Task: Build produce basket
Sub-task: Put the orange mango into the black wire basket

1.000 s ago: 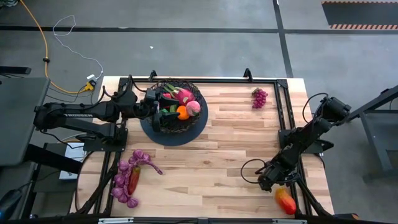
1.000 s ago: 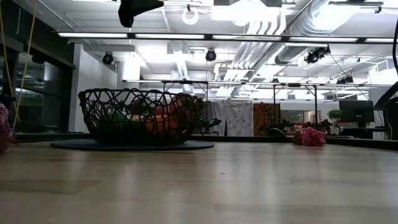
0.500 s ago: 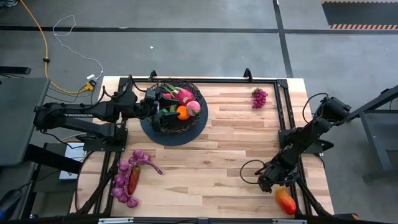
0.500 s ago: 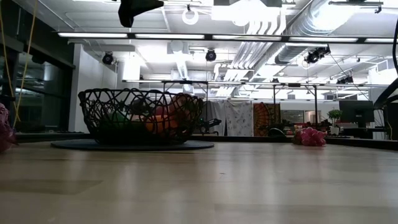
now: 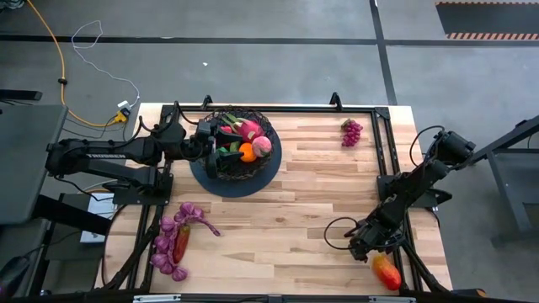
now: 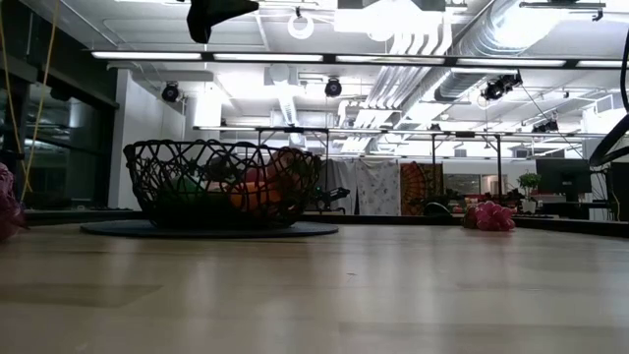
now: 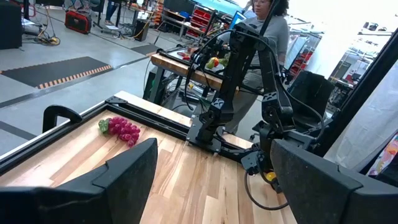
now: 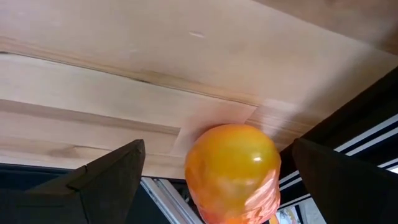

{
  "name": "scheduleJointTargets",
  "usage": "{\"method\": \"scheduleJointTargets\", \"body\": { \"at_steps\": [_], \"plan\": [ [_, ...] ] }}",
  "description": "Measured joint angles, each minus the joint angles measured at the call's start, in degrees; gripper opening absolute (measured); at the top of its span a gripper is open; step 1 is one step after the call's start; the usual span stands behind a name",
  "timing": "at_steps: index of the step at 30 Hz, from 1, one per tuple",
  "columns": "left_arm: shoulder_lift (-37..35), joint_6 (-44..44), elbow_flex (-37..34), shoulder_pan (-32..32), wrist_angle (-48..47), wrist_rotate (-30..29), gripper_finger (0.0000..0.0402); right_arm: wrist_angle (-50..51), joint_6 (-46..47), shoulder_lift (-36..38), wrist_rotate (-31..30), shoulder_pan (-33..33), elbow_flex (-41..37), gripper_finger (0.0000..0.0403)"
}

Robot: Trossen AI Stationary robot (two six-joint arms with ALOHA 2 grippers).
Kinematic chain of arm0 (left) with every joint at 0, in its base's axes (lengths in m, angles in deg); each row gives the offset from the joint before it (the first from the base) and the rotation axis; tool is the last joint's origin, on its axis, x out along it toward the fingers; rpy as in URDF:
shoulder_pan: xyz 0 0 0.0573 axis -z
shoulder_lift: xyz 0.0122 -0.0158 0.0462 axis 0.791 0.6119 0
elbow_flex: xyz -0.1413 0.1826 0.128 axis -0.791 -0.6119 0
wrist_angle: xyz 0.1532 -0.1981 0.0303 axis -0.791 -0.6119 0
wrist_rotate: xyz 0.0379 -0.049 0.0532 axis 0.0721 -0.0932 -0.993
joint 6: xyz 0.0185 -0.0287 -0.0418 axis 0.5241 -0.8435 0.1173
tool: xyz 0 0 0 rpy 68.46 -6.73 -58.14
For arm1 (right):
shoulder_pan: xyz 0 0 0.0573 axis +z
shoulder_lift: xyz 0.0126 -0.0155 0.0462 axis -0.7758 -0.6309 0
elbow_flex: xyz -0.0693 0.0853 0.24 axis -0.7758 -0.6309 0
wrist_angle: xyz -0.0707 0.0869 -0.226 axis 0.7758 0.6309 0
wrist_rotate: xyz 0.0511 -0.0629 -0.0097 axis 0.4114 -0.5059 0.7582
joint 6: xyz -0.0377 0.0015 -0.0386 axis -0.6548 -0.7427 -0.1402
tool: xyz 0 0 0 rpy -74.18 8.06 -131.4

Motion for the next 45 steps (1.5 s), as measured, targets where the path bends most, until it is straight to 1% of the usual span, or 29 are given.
{"method": "scheduleJointTargets", "body": {
  "at_steps": [4,8,11,15,22,27,36,40,41,42,45],
  "plan": [
    [0.0,0.0,0.0,0.0,0.0,0.0,0.0303,2.0,-0.2,0.0,-0.7,0.0,1.1,0.0397],
    [0.0,0.0,0.0,0.0,0.0,0.0,0.0303,9.9,-1.5,0.0,-3.6,0.0,4.9,0.0397],
    [0.0,0.0,0.0,0.0,0.0,0.0,0.0303,13.5,-1.5,0.0,-3.8,0.2,7.6,0.0397],
    [0.0,0.0,0.0,0.0,0.0,0.0,0.0303,13.5,0.9,0.0,-3.8,1.8,10.3,0.0397],
    [0.0,0.0,0.0,0.0,0.0,0.0,0.0303,14.1,12.0,0.0,-3.8,7.5,11.6,0.0397],
    [0.0,0.0,0.0,0.0,0.0,0.0,0.0303,14.0,12.1,-1.2,-2.7,8.5,11.6,0.0397],
    [0.0,0.0,0.0,0.0,0.0,0.0,0.0303,14.1,10.1,-5.9,2.6,7.4,11.8,0.0397],
    [0.0,0.0,0.0,0.0,0.0,0.0,0.0303,15.3,10.0,-6.4,1.7,6.1,11.6,0.0397],
    [0.0,0.0,0.0,0.0,0.0,0.0,0.0303,15.3,9.9,-6.4,0.6,5.7,11.6,0.0397],
    [0.0,0.0,0.0,0.0,0.0,0.0,0.0303,14.7,10.1,-6.6,-1.9,5.4,11.9,0.0397],
    [0.0,0.0,0.0,0.0,0.0,0.0,0.0303,15.7,11.1,-6.6,-2.8,4.9,12.8,0.0397]
  ]
}}
